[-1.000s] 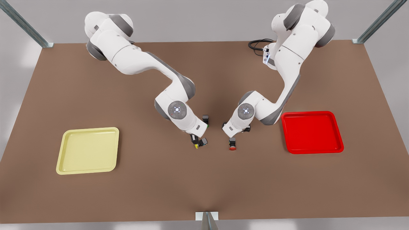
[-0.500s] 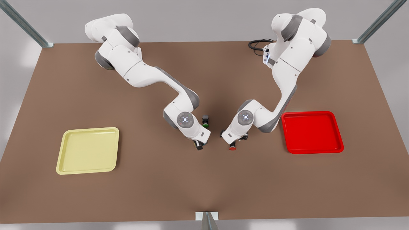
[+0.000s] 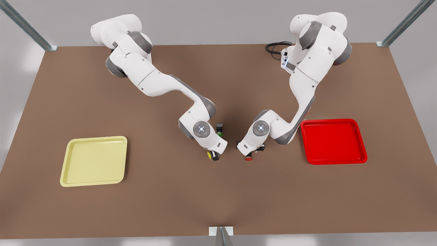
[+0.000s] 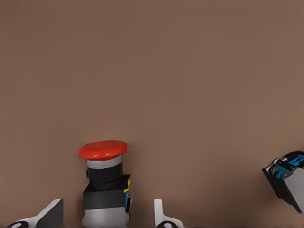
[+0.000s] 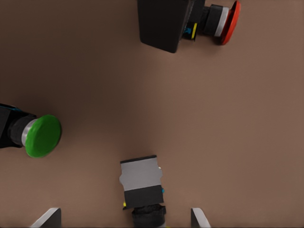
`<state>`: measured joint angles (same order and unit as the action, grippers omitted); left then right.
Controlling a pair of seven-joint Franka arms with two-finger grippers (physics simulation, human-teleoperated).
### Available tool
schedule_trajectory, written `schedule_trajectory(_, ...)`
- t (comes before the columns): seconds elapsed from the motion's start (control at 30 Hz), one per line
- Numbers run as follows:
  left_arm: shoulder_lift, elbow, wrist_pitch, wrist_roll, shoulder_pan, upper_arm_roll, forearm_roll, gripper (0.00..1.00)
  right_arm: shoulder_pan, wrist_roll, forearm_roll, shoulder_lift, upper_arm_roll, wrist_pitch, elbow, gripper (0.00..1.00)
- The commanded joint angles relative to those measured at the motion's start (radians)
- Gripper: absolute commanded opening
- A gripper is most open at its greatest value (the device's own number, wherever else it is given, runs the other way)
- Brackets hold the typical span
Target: Place the switches on the corresponding trays according to their colors
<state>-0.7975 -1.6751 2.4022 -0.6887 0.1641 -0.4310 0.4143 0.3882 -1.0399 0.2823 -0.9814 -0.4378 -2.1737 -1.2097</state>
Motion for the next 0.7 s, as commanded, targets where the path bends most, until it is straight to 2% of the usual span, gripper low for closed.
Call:
schedule_trajectory(0.0, 0.0, 0.0, 0.0, 0.0, 0.002, 0.0, 0.004, 0.86, 0.0, 0.0, 0.0, 0.0, 0.001, 0.0, 0.001, 1.0)
schedule_trajectory(0.13, -0.003, 0.0, 0.0, 0.002, 0.0, 0.0, 0.004, 0.86, 0.001, 0.0, 0.0, -0.029, 0.001, -0.021, 0.015, 1.0)
schedule_trajectory(0.23, -0.003, 0.0, 0.0, 0.002, 0.0, 0.0, 0.004, 0.77, 0.015, 0.003, 0.0, -0.048, 0.001, -0.038, 0.025, 1.0)
schedule_trajectory(0.43, -0.003, 0.0, 0.0, 0.0, 0.0, 0.0, 0.001, 0.68, 0.017, 0.003, 0.015, -0.069, 0.001, -0.035, 0.039, 1.0)
schedule_trajectory(0.67, -0.005, 0.0, 0.003, 0.002, 0.0, 0.0, 0.003, 0.64, 0.046, 0.003, 0.015, -0.083, 0.028, -0.035, 0.047, 1.0)
